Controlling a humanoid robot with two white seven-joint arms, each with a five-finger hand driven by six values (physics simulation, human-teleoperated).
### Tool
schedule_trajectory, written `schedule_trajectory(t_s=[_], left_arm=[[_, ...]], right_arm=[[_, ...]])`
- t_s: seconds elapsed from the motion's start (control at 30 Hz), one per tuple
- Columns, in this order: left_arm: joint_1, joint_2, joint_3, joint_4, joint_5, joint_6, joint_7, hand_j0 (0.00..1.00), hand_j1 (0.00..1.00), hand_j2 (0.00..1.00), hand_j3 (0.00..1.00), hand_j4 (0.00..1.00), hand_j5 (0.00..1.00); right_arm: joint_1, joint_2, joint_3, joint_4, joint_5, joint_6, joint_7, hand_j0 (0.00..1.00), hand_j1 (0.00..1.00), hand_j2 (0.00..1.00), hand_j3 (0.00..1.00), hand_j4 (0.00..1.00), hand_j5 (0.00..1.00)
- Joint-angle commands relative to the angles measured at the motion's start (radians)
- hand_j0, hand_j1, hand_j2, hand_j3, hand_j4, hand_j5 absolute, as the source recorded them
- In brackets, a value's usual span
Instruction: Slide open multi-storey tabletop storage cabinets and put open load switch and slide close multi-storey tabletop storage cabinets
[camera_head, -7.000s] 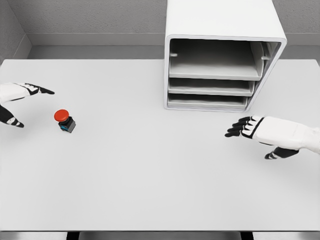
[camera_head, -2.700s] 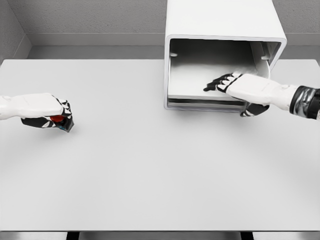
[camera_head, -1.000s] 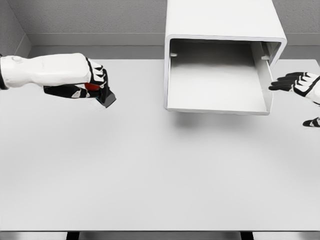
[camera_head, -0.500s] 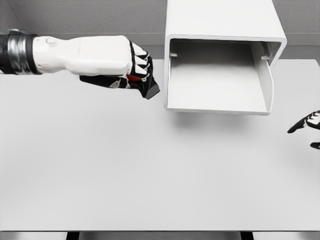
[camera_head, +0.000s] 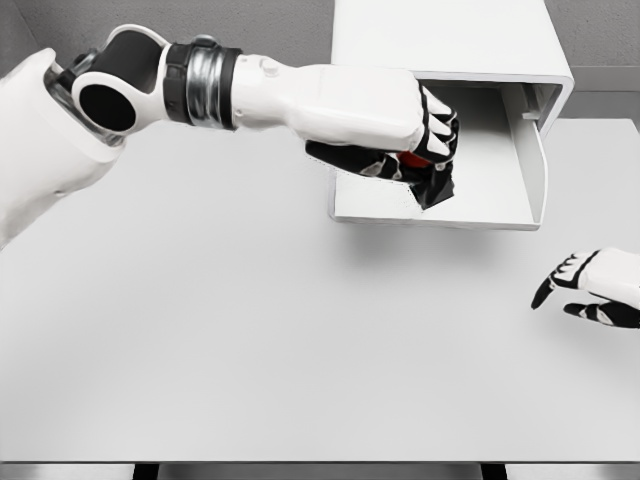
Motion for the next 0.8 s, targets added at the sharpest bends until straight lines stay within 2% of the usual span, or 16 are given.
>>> schedule_trajectory(t_s=[0.0, 0.03, 0.2, 0.33, 0.4, 0.53, 0.6, 0.67, 0.77], left_arm=[[0.000, -0.079, -0.010, 0.070, -0.079, 0.005, 0.001, 0.39, 0.39, 0.39, 0.39, 0.39, 0.39], [-0.012, -0.088, -0.008, 0.070, -0.132, 0.005, 0.001, 0.40, 0.40, 0.40, 0.40, 0.40, 0.40], [-0.046, -0.120, -0.008, 0.067, -0.240, 0.005, 0.001, 0.40, 0.40, 0.40, 0.40, 0.40, 0.40], [-0.051, -0.119, -0.002, 0.070, -0.242, 0.005, 0.001, 0.43, 0.43, 0.43, 0.43, 0.43, 0.43], [-0.051, -0.109, -0.002, 0.074, -0.242, 0.005, 0.001, 0.44, 0.44, 0.44, 0.44, 0.44, 0.44], [-0.051, -0.108, -0.006, 0.163, -0.243, 0.005, 0.001, 0.49, 0.49, 0.49, 0.49, 0.49, 0.49], [-0.049, -0.108, -0.006, 0.176, -0.277, 0.005, 0.001, 0.54, 0.54, 0.54, 0.54, 0.54, 0.54], [-0.048, -0.109, -0.006, 0.188, -0.277, 0.005, 0.001, 0.61, 0.61, 0.61, 0.61, 0.61, 0.61], [-0.048, -0.112, -0.006, 0.185, -0.274, 0.005, 0.001, 0.83, 0.83, 0.83, 0.83, 0.83, 0.83]], right_arm=[[-0.002, -0.003, 0.025, -0.001, 0.001, 0.003, 0.000, 0.57, 0.57, 0.57, 0.57, 0.57, 0.57], [-0.011, -0.003, 0.040, -0.001, 0.001, 0.003, 0.000, 0.57, 0.57, 0.57, 0.57, 0.57, 0.57], [-0.026, -0.002, 0.065, -0.001, 0.004, 0.003, 0.000, 0.57, 0.57, 0.57, 0.57, 0.57, 0.57], [-0.104, -0.002, 0.139, -0.001, 0.007, 0.003, 0.000, 0.57, 0.57, 0.57, 0.57, 0.57, 0.57], [-0.109, -0.002, 0.139, -0.001, 0.007, 0.003, 0.000, 0.57, 0.57, 0.57, 0.57, 0.57, 0.57], [-0.137, -0.002, 0.146, -0.001, 0.007, 0.003, 0.000, 0.58, 0.58, 0.58, 0.58, 0.58, 0.58], [-0.146, -0.002, 0.146, -0.001, 0.007, 0.003, 0.000, 0.59, 0.59, 0.59, 0.59, 0.59, 0.59], [-0.149, -0.002, 0.149, -0.001, 0.007, 0.003, 0.000, 0.59, 0.59, 0.59, 0.59, 0.59, 0.59], [-0.156, 0.000, 0.149, -0.001, 0.007, 0.003, 0.000, 0.59, 0.59, 0.59, 0.59, 0.59, 0.59]])
